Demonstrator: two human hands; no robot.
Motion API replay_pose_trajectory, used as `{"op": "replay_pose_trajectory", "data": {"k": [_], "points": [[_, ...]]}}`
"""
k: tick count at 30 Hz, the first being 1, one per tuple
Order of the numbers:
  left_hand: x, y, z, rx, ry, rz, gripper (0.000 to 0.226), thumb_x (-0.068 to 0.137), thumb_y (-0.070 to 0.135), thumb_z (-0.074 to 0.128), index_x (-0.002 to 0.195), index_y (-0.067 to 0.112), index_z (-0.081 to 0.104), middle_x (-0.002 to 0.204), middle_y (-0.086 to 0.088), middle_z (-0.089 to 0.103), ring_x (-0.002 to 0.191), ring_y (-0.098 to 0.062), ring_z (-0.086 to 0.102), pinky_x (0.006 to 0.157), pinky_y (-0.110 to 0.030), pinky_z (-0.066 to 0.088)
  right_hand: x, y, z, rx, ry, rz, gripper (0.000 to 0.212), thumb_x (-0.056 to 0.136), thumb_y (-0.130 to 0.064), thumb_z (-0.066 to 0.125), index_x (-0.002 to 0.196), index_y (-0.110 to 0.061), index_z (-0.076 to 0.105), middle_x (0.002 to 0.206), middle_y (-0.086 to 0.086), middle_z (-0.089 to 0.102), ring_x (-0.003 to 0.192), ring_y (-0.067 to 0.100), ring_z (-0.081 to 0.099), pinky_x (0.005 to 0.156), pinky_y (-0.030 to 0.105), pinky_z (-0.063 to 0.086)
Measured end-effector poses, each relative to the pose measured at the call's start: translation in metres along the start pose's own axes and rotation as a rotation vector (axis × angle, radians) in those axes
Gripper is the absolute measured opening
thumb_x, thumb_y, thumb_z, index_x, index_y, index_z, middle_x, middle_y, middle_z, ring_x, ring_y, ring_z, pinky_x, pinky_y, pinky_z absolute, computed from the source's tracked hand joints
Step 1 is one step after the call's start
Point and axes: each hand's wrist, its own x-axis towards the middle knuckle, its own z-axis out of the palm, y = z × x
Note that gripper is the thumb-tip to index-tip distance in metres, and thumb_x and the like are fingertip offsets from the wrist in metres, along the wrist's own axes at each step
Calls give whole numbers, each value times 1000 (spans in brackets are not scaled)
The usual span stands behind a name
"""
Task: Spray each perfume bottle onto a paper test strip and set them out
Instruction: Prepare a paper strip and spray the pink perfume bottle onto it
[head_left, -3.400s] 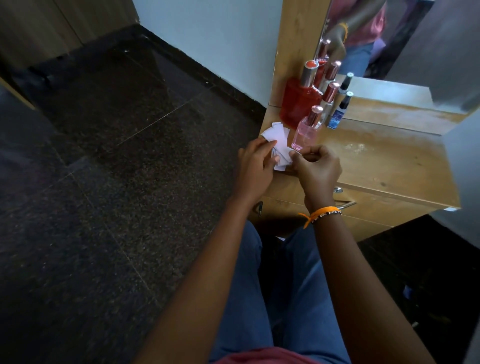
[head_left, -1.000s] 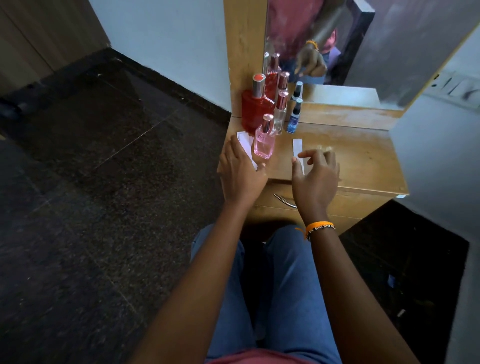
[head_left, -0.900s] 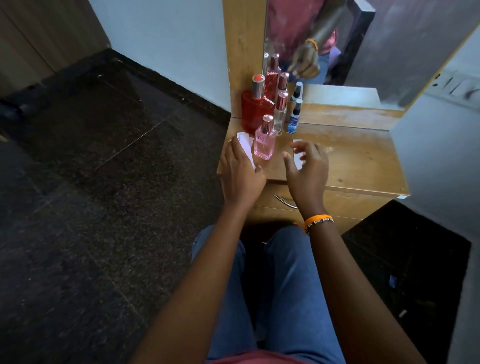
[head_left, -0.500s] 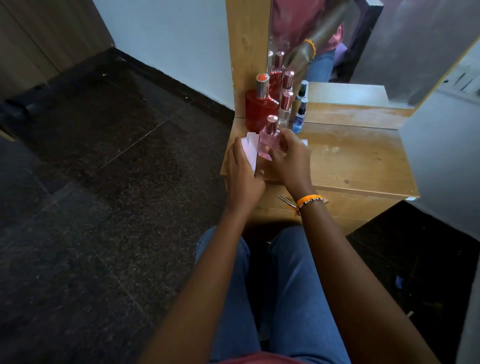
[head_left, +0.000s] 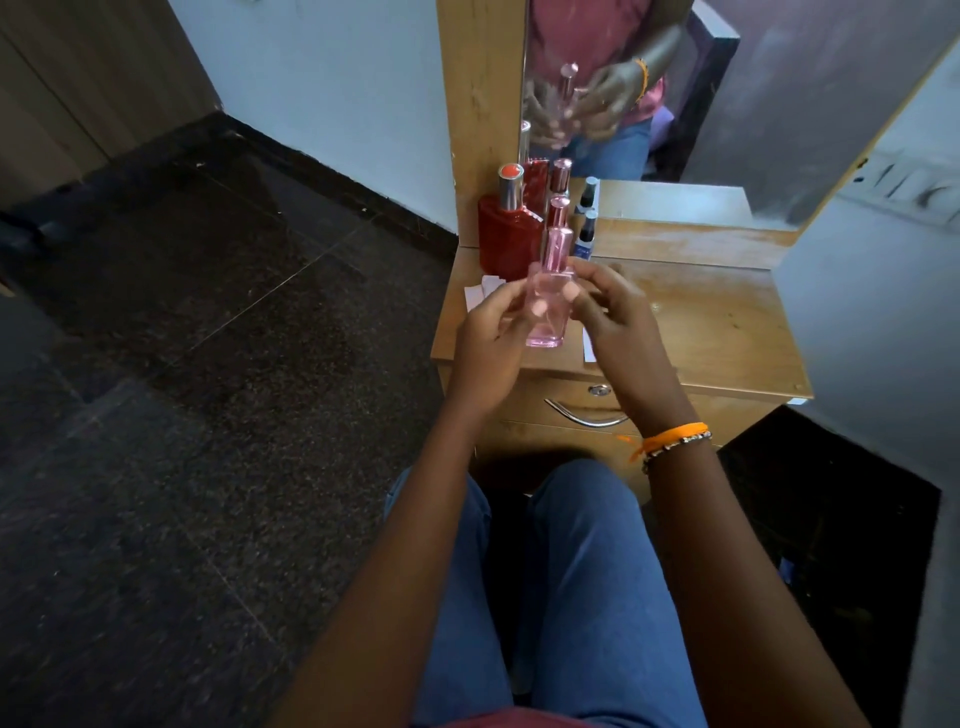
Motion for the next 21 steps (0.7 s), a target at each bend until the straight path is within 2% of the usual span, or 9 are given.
{"op": "replay_pose_trajectory", "data": {"k": [2, 4, 6, 9, 13, 16, 18, 21], "points": [[-5, 1, 0, 84, -10, 16, 29, 94, 23, 52, 121, 13, 60, 109, 3, 66, 95, -3, 61, 77, -10, 47, 2, -7, -6, 41, 68, 7, 34, 90, -32, 55, 117, -14, 63, 112, 14, 53, 105, 23, 60, 90, 34, 52], [-10, 1, 2, 130, -21, 32, 30, 94, 24, 52, 122, 14, 59, 110, 4, 65, 95, -1, 58, 72, -2, 42, 5, -14, -9, 60, 129, -3, 26, 86, -27, 64, 107, -12, 65, 99, 12, 60, 91, 21, 62, 82, 35, 54], [-14, 0, 3, 122, -14, 29, 30, 94, 23, 51, 122, 13, 59, 111, 3, 65, 96, -5, 58, 71, -1, 41, 8, -18, -10, 62, 130, 2, 19, 84, -18, 69, 100, -9, 66, 90, 11, 65, 81, 20, 60, 79, 39, 53], [-17, 0, 1, 94, 2, -11, 28, 95, 22, 50, 120, 12, 59, 111, 0, 65, 97, -11, 60, 75, -10, 43, 11, -21, -11, 67, 67, 2, 16, 85, -9, 67, 101, -9, 66, 93, 10, 68, 85, 21, 61, 84, 40, 53], [-18, -3, -8, 10, -45, -70, 24, 94, 20, 50, 116, 13, 59, 112, -4, 65, 105, -20, 61, 87, -29, 50, 16, -24, -12, 166, -18, -6, 23, 90, -2, 57, 112, -4, 63, 97, 8, 68, 88, 10, 64, 83, 22, 53], [-21, -10, -12, 1, -16, -112, 21, 94, 19, 50, 112, 17, 60, 113, -6, 65, 106, -22, 61, 89, -36, 51, 24, -16, -9, 215, 75, -16, 26, 91, 2, 53, 114, -4, 62, 96, 9, 68, 88, 10, 64, 82, 19, 51], [-24, -14, -14, 7, 31, -141, 22, 94, 19, 50, 114, 16, 60, 112, -6, 65, 106, -22, 61, 88, -35, 51, 31, -4, -2, 64, 140, 3, 26, 88, 4, 55, 111, -6, 65, 98, 7, 69, 91, 14, 64, 84, 20, 52], [-26, -17, -19, -21, 77, -155, 22, 93, 19, 53, 113, 16, 60, 112, -6, 65, 107, -22, 60, 87, -34, 50, 37, 16, 12, -264, 84, 14, 29, 81, 10, 56, 101, -7, 70, 99, 8, 69, 86, 14, 60, 78, 17, 48]]}}
